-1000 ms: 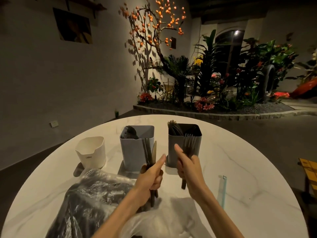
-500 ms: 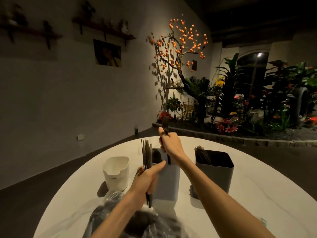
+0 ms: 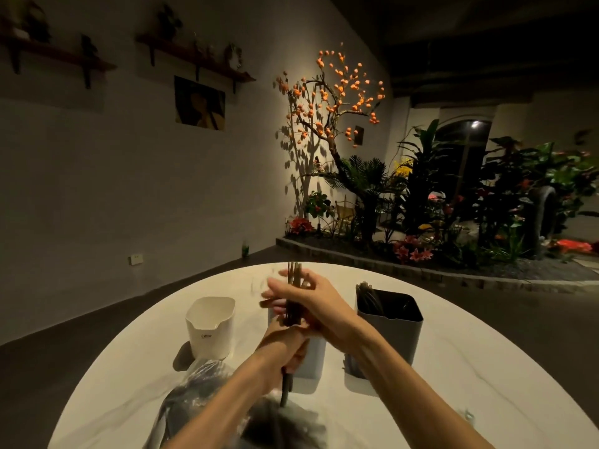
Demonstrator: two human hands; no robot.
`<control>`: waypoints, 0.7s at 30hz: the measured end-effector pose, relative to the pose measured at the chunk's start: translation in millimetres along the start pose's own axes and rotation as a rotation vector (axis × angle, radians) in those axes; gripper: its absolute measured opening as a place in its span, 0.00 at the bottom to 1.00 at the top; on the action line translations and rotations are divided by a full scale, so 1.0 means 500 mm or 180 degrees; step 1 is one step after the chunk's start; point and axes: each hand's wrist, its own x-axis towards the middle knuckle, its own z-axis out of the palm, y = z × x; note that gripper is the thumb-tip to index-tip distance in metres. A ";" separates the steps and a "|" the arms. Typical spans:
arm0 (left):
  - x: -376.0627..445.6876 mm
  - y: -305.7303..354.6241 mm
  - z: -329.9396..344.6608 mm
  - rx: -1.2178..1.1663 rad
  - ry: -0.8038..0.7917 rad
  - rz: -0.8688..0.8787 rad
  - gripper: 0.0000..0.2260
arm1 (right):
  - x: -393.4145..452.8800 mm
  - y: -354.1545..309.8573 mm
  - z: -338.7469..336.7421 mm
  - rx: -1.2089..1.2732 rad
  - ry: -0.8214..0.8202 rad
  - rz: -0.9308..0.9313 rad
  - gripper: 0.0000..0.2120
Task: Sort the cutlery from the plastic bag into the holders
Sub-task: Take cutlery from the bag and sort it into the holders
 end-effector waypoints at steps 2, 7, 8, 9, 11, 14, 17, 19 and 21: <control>-0.033 0.009 0.045 0.1444 -0.0335 -0.0194 0.14 | -0.039 -0.001 0.019 -0.0016 0.0386 0.0046 0.18; -0.007 0.035 0.110 0.1262 -0.0096 0.0069 0.10 | -0.073 -0.011 -0.017 0.0449 0.1462 -0.0041 0.22; 0.004 0.036 0.115 0.1150 -0.0143 0.0064 0.09 | -0.071 -0.025 -0.045 0.0535 0.1545 -0.0156 0.23; 0.014 0.036 0.117 0.1224 -0.0222 0.0299 0.06 | -0.069 -0.045 -0.079 0.0576 0.1659 -0.0323 0.24; 0.045 0.038 0.135 0.1077 -0.0423 0.0459 0.15 | -0.062 -0.091 -0.154 0.0548 0.1953 -0.0707 0.25; 0.086 0.041 0.141 0.0936 -0.0052 0.0636 0.15 | -0.038 -0.134 -0.253 0.0403 0.2182 -0.1036 0.24; 0.114 0.037 0.149 0.1046 0.0159 0.0622 0.15 | -0.003 -0.115 -0.304 0.0229 0.2134 -0.0973 0.23; 0.128 0.029 0.155 0.1076 0.0219 0.0610 0.16 | 0.019 -0.088 -0.311 0.0073 0.2040 -0.0847 0.23; 0.138 0.023 0.158 0.1129 0.0280 0.0649 0.17 | 0.043 -0.049 -0.303 -0.0090 0.1989 -0.0556 0.23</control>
